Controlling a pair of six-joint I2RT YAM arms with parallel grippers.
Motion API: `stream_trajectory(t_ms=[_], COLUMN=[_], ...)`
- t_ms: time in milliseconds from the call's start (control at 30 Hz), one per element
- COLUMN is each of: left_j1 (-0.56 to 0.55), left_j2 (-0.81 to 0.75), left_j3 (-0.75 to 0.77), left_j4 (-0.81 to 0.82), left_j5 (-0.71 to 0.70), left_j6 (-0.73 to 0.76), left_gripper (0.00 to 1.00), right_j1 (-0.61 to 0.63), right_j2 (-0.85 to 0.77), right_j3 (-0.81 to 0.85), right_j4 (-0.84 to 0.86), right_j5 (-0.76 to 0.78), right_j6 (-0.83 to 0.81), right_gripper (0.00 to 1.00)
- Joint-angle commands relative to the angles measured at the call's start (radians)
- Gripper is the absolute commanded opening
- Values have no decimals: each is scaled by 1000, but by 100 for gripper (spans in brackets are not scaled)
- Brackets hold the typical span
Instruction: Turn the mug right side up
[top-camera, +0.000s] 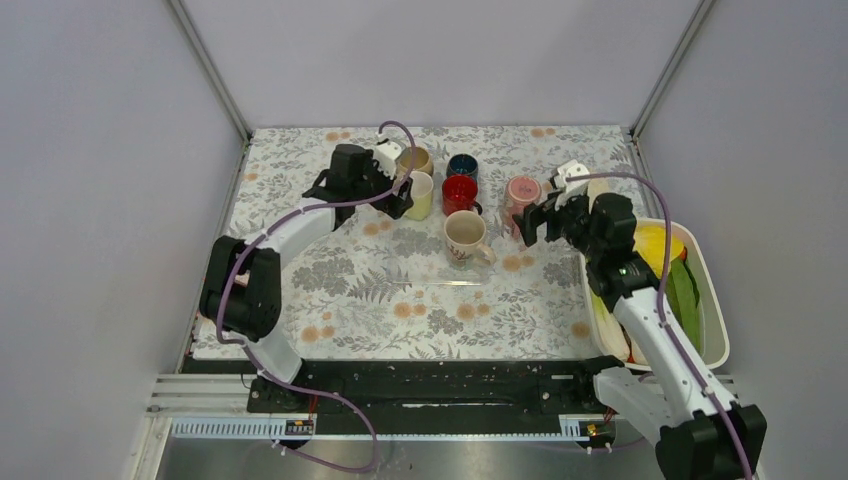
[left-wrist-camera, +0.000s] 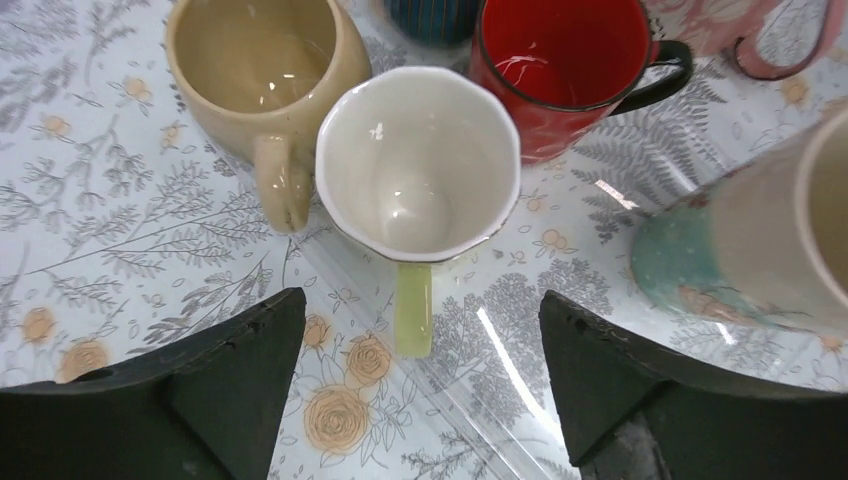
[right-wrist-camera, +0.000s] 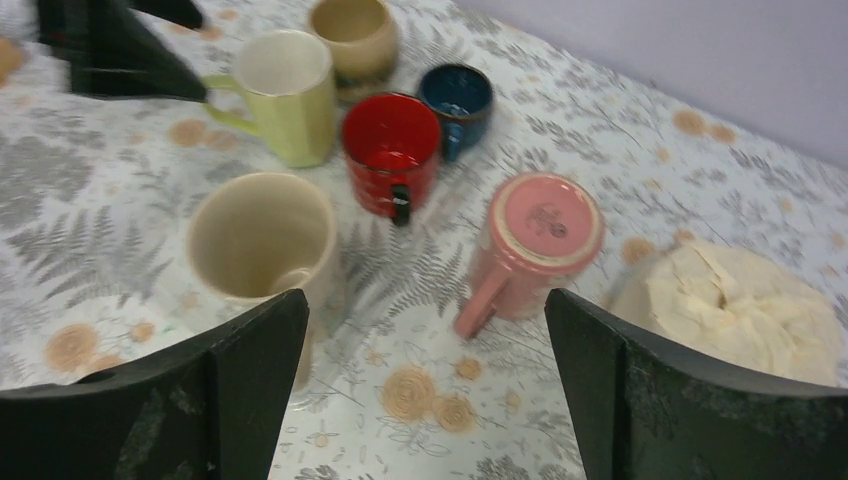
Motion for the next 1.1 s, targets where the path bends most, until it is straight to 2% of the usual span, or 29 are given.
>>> stream_trajectory(t_ms=[0, 200, 300, 400, 700, 1067], left_j1=[-1, 1, 4, 12, 33, 65], left_j2=[-154, -345, -451, -547, -731, -779], left_j3=[-25, -61, -114, -167, -292, -355], left_j4=[-21, -109, -124, -131, -118, -58], left_j5=[20, 44, 42, 22, -8, 45], left_j6=[27, 31, 32, 28, 22, -44], left_gripper=[97, 99, 99, 99, 99, 99], right_j1=[-6, -5, -5, -5, 38, 92], right_j2=[158, 457, 588, 678, 756, 830], right_j3=[150, 306, 404, 479, 515, 513], right_j4=[-118, -201, -260, -307, -322, -330], right_j5=[294, 465, 553, 560, 532, 570], right_j6=[-9, -15, 32, 76, 175, 214], right_gripper=[97, 93, 90, 88, 82, 81])
